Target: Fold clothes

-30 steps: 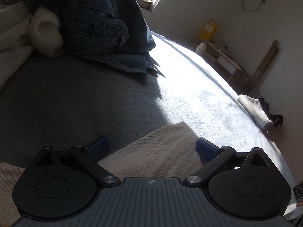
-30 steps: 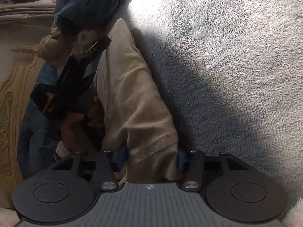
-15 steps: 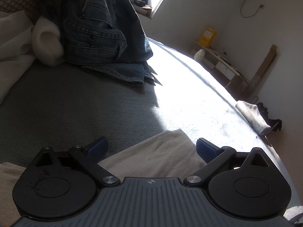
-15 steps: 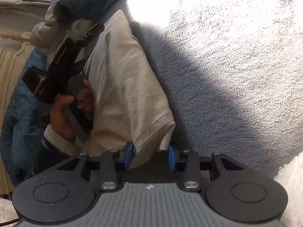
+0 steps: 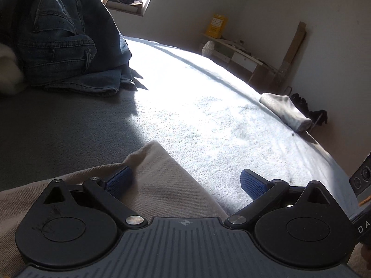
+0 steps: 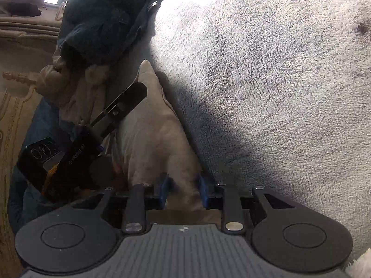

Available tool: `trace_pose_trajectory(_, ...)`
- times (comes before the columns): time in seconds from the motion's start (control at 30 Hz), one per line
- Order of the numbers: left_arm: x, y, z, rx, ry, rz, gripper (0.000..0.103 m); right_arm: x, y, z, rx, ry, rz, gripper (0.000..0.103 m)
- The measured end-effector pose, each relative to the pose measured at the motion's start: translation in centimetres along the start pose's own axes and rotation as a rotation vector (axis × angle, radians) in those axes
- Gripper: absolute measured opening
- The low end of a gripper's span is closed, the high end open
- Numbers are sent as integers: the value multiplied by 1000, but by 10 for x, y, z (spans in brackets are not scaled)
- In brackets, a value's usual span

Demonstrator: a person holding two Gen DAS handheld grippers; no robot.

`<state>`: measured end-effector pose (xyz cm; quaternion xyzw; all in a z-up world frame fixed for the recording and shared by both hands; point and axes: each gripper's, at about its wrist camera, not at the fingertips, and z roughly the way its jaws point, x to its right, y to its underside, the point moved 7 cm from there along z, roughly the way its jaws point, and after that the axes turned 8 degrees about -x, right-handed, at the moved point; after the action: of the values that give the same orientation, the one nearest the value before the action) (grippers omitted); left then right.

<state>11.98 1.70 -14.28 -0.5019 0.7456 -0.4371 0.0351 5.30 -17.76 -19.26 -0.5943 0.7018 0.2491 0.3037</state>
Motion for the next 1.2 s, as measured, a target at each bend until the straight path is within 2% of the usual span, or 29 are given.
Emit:
trace_pose_trajectory(0.13, -1, -1, 2, 2, 12, -7, 102, 6, 21, -17, -61, 17, 4, 30)
trace_pose_trajectory(0.2, -1, -3, 1, 5, 19, -15, 101, 8, 24, -21, -122, 36, 18, 30)
trace_pose_trajectory(0.23, -1, -5, -4, 11, 24, -26, 101, 6, 23, -26, -122, 53, 1, 30)
trace_pose_trajectory(0.37, -15, -19, -49, 92, 5, -95, 101, -16, -11, -40, -19, 63, -83, 30)
trace_pose_trajectory(0.47, -34, -22, -96, 151, -19, -162, 102, -44, -42, -26, 26, 32, -145, 30)
trace_pose_trajectory(0.57, -54, -13, -131, 156, -72, -207, 102, -68, -64, -3, 42, 4, -200, 30)
trace_pose_trajectory(0.67, -71, 10, -153, 129, -125, -238, 102, -71, -80, 26, 57, 2, -218, 30)
trace_pose_trajectory(0.7, -76, 18, -155, 118, -135, -253, 102, -67, -86, 32, 82, -12, -201, 30)
trace_pose_trajectory(0.8, -86, 38, -153, 94, -155, -306, 102, -51, -98, 33, 152, -131, -39, 31)
trace_pose_trajectory(0.87, -90, 44, -148, 94, -158, -324, 102, -53, -96, 24, 198, -173, -44, 32)
trace_pose_trajectory(0.97, -97, 46, -135, 94, -184, -288, 102, -66, -90, 24, 162, -204, -107, 32)
trace_pose_trajectory(1.07, -113, 45, -116, 66, -314, -247, 98, -68, -90, 40, 121, -160, -110, 31)
trace_pose_trajectory(1.13, -123, 45, -110, 71, -321, -260, 100, -63, -95, 48, 136, -161, -77, 30)
trace_pose_trajectory(1.2, -125, 44, -110, 80, -319, -267, 101, -55, -98, 51, 159, -202, -16, 30)
